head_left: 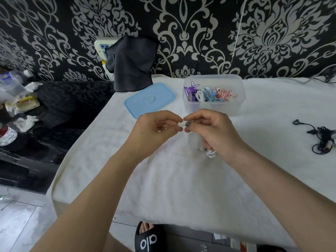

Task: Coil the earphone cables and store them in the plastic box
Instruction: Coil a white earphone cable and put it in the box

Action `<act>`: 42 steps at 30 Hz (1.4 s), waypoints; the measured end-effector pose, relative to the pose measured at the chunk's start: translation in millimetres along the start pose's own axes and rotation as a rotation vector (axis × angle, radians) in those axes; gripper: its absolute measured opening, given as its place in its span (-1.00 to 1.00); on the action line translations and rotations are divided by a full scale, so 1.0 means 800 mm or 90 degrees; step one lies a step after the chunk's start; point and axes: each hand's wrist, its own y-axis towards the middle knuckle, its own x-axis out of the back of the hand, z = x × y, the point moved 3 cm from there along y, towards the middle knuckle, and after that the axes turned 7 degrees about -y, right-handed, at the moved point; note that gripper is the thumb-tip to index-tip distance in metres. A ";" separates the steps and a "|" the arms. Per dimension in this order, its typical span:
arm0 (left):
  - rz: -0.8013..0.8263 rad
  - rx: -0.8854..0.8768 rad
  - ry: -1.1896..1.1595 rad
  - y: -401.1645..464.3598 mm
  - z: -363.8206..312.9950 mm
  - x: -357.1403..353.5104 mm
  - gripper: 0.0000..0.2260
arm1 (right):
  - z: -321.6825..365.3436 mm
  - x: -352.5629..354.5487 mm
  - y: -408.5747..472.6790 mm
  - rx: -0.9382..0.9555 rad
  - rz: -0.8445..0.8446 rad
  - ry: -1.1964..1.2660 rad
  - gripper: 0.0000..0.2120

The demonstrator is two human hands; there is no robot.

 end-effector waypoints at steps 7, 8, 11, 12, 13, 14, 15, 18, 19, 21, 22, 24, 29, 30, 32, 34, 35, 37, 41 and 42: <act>0.005 0.012 -0.033 -0.001 -0.005 0.003 -0.85 | -0.001 0.002 0.002 -0.061 0.043 0.105 -0.94; 0.007 0.012 -0.036 -0.001 -0.005 0.003 -0.87 | -0.002 0.002 0.002 -0.066 0.053 0.114 -0.95; 0.013 0.021 -0.054 -0.002 -0.004 0.004 -0.91 | -0.001 0.004 0.002 -0.083 0.085 0.137 -0.94; 0.018 0.024 -0.062 -0.002 -0.003 0.004 -0.91 | -0.001 0.005 0.002 -0.090 0.096 0.142 -0.93; 0.023 0.024 -0.069 -0.002 -0.003 0.003 -0.91 | 0.000 0.005 0.002 -0.096 0.105 0.146 -0.93; 0.028 0.024 -0.074 -0.002 -0.004 0.003 -0.90 | 0.000 0.005 0.002 -0.100 0.112 0.150 -0.92; 0.032 0.022 -0.079 -0.002 -0.004 0.003 -0.91 | 0.001 0.006 0.002 -0.104 0.116 0.153 -0.92; 0.038 0.017 -0.094 -0.002 -0.007 0.003 -0.92 | 0.002 0.005 0.002 -0.108 0.127 0.160 -0.91; 0.038 0.017 -0.102 -0.002 -0.008 0.003 -0.92 | 0.002 0.005 0.001 -0.109 0.131 0.164 -0.90; 0.041 0.014 -0.122 -0.002 -0.010 0.004 -0.92 | 0.002 0.005 0.001 -0.113 0.142 0.176 -0.88; 0.045 0.013 -0.134 -0.002 -0.011 0.003 -0.92 | 0.002 0.005 0.001 -0.116 0.148 0.186 -0.88; 0.053 0.015 -0.164 -0.002 -0.012 0.003 -0.91 | 0.003 0.005 0.001 -0.126 0.163 0.210 -0.86; 0.060 0.028 -0.226 -0.002 -0.016 0.003 -0.90 | 0.002 0.006 0.001 -0.156 0.203 0.258 -0.81; 0.066 0.034 -0.239 -0.002 -0.016 0.002 -0.90 | 0.002 0.007 0.000 -0.160 0.209 0.264 -0.81; 0.083 0.050 -0.272 -0.002 -0.016 0.002 -0.88 | 0.002 0.007 -0.001 -0.166 0.226 0.271 -0.89; 0.105 0.067 -0.300 -0.003 -0.015 0.001 -0.89 | 0.001 0.007 -0.002 -0.178 0.239 0.277 -0.90; 0.118 0.072 -0.307 -0.004 -0.015 0.001 -0.90 | 0.001 0.008 -0.002 -0.185 0.244 0.282 -0.88; 0.130 0.075 -0.302 -0.005 -0.014 0.001 -0.92 | -0.001 0.008 -0.003 -0.199 0.248 0.291 -0.85; 0.122 0.070 -0.277 -0.005 -0.013 0.003 -0.90 | -0.001 0.005 -0.003 -0.216 0.258 0.306 -0.84; 0.123 0.070 -0.275 -0.004 -0.013 0.004 -0.90 | -0.002 0.004 -0.003 -0.218 0.260 0.309 -0.84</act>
